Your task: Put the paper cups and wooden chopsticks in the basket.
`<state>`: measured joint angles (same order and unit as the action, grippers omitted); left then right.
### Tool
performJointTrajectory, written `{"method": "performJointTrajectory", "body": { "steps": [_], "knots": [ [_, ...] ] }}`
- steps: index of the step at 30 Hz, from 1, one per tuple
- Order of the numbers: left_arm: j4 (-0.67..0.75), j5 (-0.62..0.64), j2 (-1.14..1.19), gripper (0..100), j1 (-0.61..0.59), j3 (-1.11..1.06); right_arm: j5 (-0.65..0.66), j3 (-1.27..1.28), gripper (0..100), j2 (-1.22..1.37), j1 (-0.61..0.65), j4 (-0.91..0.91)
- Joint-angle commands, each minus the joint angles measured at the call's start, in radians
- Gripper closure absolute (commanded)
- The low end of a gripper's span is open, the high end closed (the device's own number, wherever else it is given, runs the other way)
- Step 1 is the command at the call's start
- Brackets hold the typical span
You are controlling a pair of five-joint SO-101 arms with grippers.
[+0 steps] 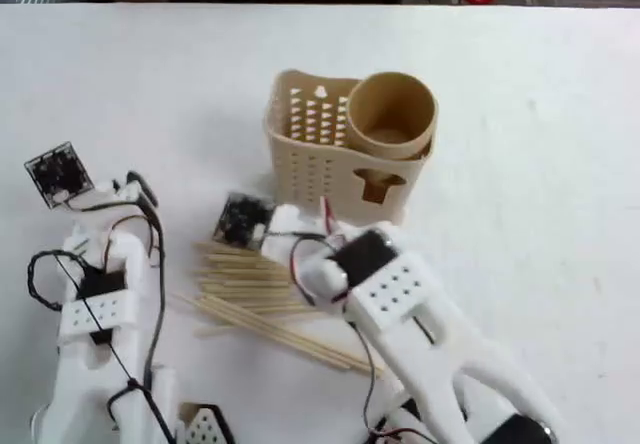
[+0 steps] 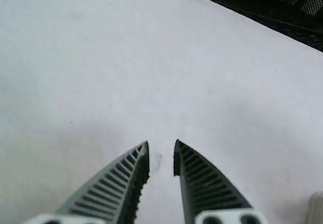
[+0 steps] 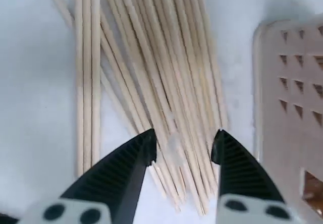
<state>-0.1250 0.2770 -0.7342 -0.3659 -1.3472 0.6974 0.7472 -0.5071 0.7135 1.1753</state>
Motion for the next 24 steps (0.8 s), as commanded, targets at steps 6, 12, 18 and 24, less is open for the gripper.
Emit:
{"method": "performJointTrajectory", "body": {
  "steps": [6,12,18,24],
  "knots": [
    [0.023,0.012,-0.030,90,-0.005,0.005,0.008,0.044,80.8,0.223,0.022,-0.255],
    [0.023,0.012,-0.030,90,-0.005,0.005,0.012,0.044,81.0,0.360,0.022,-0.308],
    [0.023,0.012,-0.030,90,-0.005,0.003,0.015,0.034,80.9,0.458,0.010,-0.292],
    [0.021,0.012,-0.030,90,-0.008,0.003,0.046,0.018,80.7,0.461,-0.059,-0.254]
  ]
}}
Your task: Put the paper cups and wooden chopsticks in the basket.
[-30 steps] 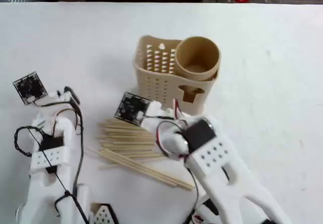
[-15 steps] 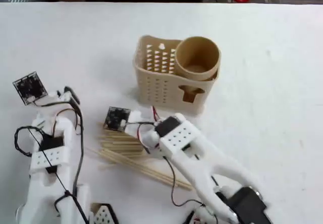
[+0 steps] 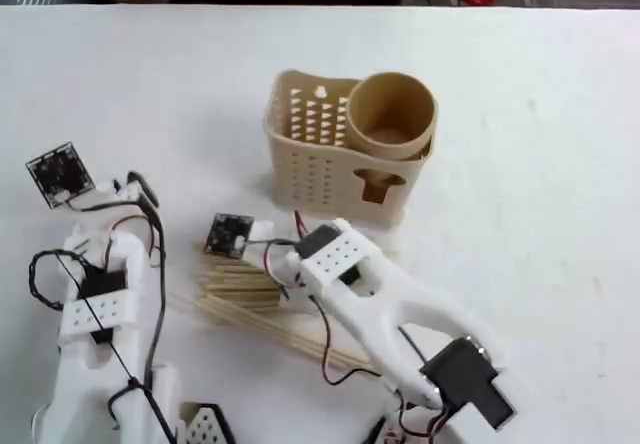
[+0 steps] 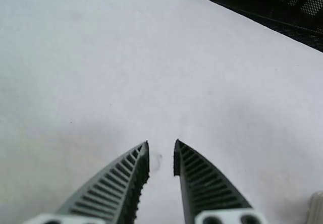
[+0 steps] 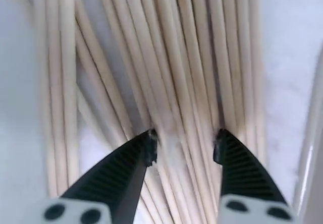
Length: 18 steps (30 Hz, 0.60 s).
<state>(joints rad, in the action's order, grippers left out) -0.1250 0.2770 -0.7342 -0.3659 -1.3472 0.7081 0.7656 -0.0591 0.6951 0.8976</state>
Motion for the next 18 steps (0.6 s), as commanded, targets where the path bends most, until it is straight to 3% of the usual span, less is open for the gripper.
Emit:
{"method": "performJointTrajectory", "body": {
  "steps": [1,9,14,18],
  "knots": [
    [0.021,0.012,-0.030,90,-0.008,0.003,0.049,0.006,80.7,0.012,-0.042,0.027],
    [0.021,0.012,-0.028,90,-0.008,0.003,0.061,0.015,81.8,0.010,-0.042,0.031],
    [0.021,0.012,-0.027,90,-0.007,0.003,0.061,0.014,94.5,0.010,-0.042,0.027],
    [0.021,0.012,-0.025,90,-0.005,0.003,0.061,0.014,96.1,0.008,-0.042,0.027]
  ]
}}
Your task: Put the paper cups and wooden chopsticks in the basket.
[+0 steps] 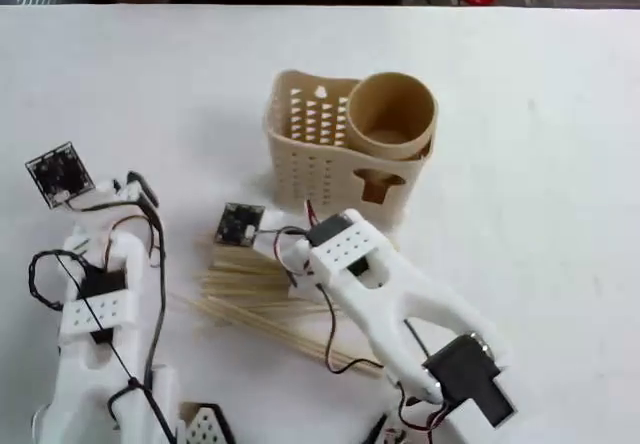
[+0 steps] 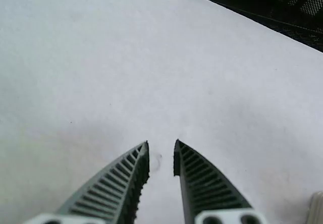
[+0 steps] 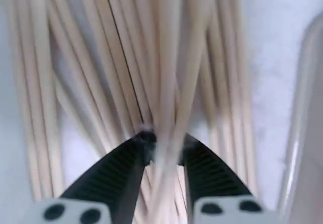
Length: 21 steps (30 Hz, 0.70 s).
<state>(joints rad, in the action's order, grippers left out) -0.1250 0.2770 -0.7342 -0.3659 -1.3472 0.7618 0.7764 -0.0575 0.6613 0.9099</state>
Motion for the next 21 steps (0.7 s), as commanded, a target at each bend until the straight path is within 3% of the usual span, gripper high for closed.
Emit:
{"method": "performJointTrajectory", "body": {
  "steps": [1,9,21],
  "knots": [
    [0.021,0.012,-0.025,90,-0.005,0.003,0.008,0.002,96.2,0.007,-0.008,0.015],
    [0.021,0.012,-0.027,90,-0.005,0.003,-0.028,-0.041,97.5,-0.065,-0.033,0.102],
    [0.023,0.012,-0.028,90,-0.005,0.003,-0.121,0.080,98.1,-0.613,-0.068,0.179]
  ]
}}
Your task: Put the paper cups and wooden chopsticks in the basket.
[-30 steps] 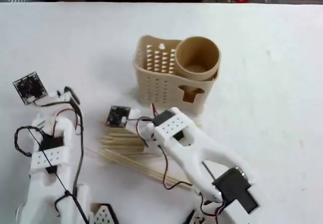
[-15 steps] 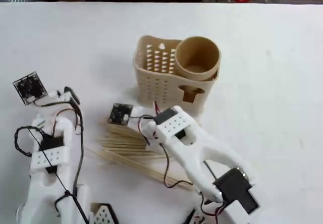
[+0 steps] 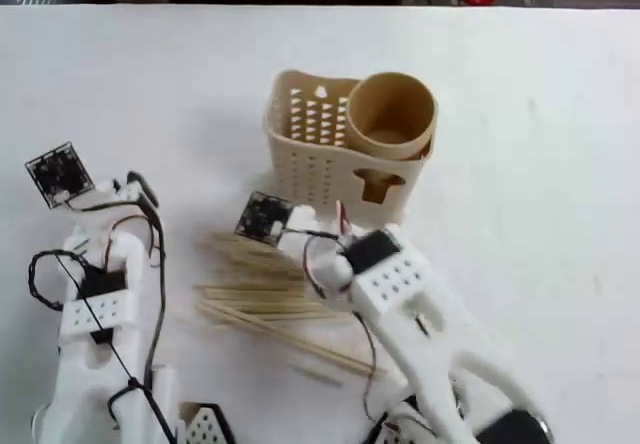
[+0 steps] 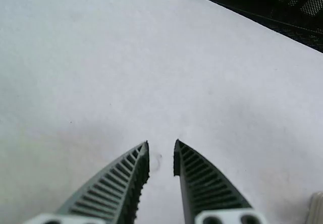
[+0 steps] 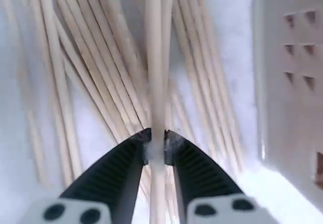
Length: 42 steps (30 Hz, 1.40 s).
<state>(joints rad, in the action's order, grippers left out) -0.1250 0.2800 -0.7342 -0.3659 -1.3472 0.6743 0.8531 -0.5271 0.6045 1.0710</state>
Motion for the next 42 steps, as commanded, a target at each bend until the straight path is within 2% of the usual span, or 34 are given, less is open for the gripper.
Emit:
{"method": "performJointTrajectory", "body": {
  "steps": [1,6,10,17,23,31,38,42],
  "knots": [
    [0.023,0.009,-0.028,90,-0.005,0.003,-0.044,0.003,98.1,-0.182,-0.012,0.030],
    [0.023,0.009,-0.028,90,-0.005,0.003,-0.087,-0.025,98.1,-0.369,-0.012,0.087],
    [0.023,0.009,-0.025,90,-0.005,0.003,-0.123,-0.167,98.2,-0.455,-0.012,0.143],
    [0.023,0.009,-0.028,90,-0.005,0.003,-0.209,-0.520,98.2,-0.346,-0.061,0.153],
    [0.023,0.009,-0.028,90,-0.005,0.003,-0.308,-0.689,98.2,-0.193,-0.104,-0.021],
    [0.021,0.009,-0.028,90,-0.004,0.003,-0.318,-0.821,98.2,-0.093,-0.107,-0.140],
    [0.021,0.009,-0.027,90,-0.004,0.003,-0.500,-0.783,98.1,0.024,-0.110,-0.512],
    [0.021,0.009,-0.027,90,-0.004,0.003,-0.512,-0.730,98.1,0.096,-0.110,-0.561]
  ]
}}
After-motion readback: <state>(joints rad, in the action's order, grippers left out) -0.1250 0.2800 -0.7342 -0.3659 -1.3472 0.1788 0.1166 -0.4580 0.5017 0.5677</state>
